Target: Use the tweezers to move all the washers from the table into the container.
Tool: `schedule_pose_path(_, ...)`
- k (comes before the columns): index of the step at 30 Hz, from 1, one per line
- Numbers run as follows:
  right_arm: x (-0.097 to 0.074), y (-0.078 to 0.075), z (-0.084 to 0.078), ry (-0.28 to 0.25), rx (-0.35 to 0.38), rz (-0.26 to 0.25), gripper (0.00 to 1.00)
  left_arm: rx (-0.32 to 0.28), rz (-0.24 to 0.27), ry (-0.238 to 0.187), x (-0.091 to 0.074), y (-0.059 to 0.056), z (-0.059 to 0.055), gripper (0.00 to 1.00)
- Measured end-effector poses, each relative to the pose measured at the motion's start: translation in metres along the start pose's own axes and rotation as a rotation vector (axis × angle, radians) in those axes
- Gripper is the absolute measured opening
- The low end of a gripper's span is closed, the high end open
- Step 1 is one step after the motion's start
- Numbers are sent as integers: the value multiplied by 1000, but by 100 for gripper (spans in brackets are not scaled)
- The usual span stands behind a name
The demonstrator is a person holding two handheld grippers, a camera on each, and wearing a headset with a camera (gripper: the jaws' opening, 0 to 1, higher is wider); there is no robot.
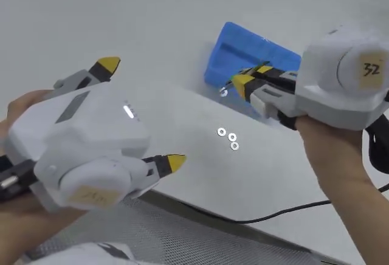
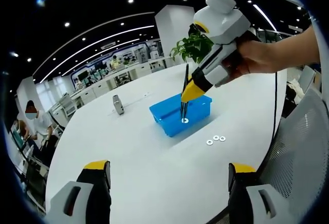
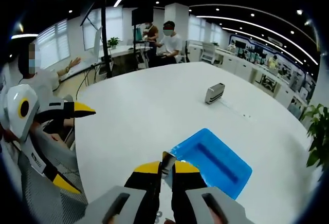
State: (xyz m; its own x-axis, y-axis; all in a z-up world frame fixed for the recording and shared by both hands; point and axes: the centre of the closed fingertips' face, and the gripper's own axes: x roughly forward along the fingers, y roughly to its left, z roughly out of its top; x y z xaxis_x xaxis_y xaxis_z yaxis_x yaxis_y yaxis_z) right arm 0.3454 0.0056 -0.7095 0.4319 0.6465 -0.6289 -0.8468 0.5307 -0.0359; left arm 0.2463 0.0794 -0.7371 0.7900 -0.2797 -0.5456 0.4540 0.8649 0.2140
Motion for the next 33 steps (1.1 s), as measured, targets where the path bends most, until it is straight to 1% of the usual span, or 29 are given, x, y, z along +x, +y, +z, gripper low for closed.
schedule_pose_path(2,1,-10,6,-18,3,-31,3,-1,-3,3,0,-1,0,97)
schedule_pose_path(4,4,-21,9,-31,12,-59,3,0,-3,8,1,0,-1,97)
schedule_pose_path(9,14,-36,6,-38,47,-81,3,3,-4,12,1,-1,-2,98)
schedule_pose_path(11,19,-40,3,-33,51,-90,3,7,0,14,1,0,-3,98)
schedule_pose_path(13,28,-43,-5,-12,54,-96,2,9,4,15,1,1,-3,98)
schedule_pose_path(15,35,-43,-14,12,57,-93,1,5,6,15,1,2,-4,98)
schedule_pose_path(16,38,-42,-17,12,67,-87,1,4,8,16,1,2,-4,98)
schedule_pose_path(18,43,-42,-22,27,78,-83,1,1,6,23,1,2,-5,98)
schedule_pose_path(20,45,-42,-25,37,74,-83,1,3,6,27,2,2,-6,97)
schedule_pose_path(22,47,-41,-27,51,70,-72,1,4,5,30,2,1,-6,97)
schedule_pose_path(24,46,-41,-29,59,59,-75,1,6,6,34,2,1,-6,97)
schedule_pose_path(26,44,-42,-27,54,64,-77,1,6,5,37,1,1,-6,97)
schedule_pose_path(29,39,-42,-22,32,95,-71,1,13,7,34,0,1,-6,97)
schedule_pose_path(31,33,-40,-17,14,107,-68,1,18,11,21,-1,2,-3,96)
schedule_pose_path(33,26,-36,-13,4,109,-65,1,23,9,25,-1,1,-3,96)
